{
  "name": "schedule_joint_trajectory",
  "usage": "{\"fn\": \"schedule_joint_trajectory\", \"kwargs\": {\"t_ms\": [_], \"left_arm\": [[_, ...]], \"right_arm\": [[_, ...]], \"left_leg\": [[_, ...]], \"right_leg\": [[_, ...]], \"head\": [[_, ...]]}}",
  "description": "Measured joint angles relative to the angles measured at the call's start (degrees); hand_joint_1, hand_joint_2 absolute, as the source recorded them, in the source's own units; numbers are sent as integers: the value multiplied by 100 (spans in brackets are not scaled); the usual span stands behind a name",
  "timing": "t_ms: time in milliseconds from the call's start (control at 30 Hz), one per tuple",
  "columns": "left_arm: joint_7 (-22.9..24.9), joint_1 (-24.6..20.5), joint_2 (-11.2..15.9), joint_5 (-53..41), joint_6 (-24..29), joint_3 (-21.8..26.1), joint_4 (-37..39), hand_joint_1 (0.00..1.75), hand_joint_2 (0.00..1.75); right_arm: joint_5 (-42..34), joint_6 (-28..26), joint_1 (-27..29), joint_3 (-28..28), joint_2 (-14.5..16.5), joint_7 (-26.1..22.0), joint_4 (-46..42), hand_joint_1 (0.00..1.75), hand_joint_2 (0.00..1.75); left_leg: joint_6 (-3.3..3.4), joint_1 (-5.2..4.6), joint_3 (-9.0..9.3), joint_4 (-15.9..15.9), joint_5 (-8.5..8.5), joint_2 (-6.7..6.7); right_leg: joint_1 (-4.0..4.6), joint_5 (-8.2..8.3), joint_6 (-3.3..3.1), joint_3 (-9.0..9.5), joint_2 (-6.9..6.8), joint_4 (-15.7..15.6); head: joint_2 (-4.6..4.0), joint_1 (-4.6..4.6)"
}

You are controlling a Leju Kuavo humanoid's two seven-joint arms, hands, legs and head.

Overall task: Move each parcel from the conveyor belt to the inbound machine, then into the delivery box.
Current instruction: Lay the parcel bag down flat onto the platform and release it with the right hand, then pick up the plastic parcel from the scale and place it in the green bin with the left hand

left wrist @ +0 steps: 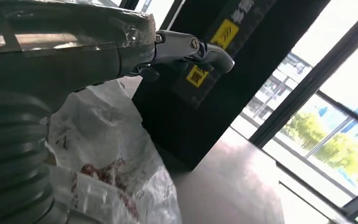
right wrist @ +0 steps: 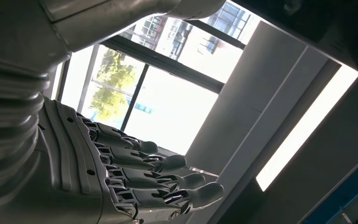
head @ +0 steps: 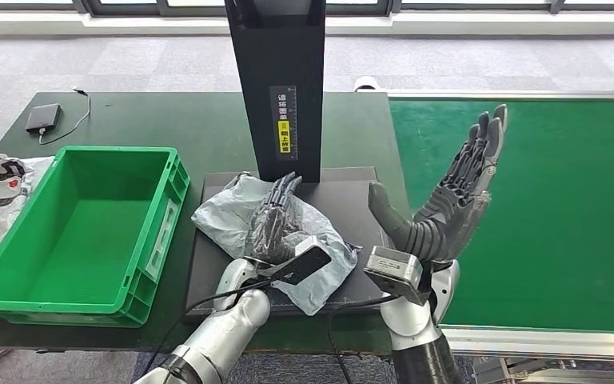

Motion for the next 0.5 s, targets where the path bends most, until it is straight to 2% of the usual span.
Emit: {"fn": "schedule_joint_trajectory", "kwargs": {"t_ms": [167, 300, 433, 500], "left_arm": [[947, -202, 3, -777, -420, -299, 609, 0, 175], [1323, -267, 5, -1098, -722, -477, 892, 2, 175], [1594, -346, 11, -1308, -941, -609, 1042, 23, 175], [1672, -376, 15, -1373, -1042, -654, 1087, 26, 175]], "right_arm": [[-51, 2, 47, 0, -20, 0, -105, 0, 175], [-70, 4, 51, 0, -22, 0, -126, 0, 175], [-85, 4, 51, 0, -22, 0, -127, 0, 175], [-90, 4, 52, 0, -22, 0, -128, 0, 175]], "left_leg": [[0, 0, -1, 0, 0, 0], [0, 0, -1, 0, 0, -1], [0, 0, 0, -1, 0, -2], [0, 0, 1, -1, 0, -3]], "right_leg": [[0, 0, 0, 1, 0, 0], [0, 0, 0, 1, 0, 0], [0, -1, 1, 4, -1, 0], [0, -1, 1, 6, -1, 0]], "head": [[0, 0], [1, -1], [0, -1], [0, -1]]}}
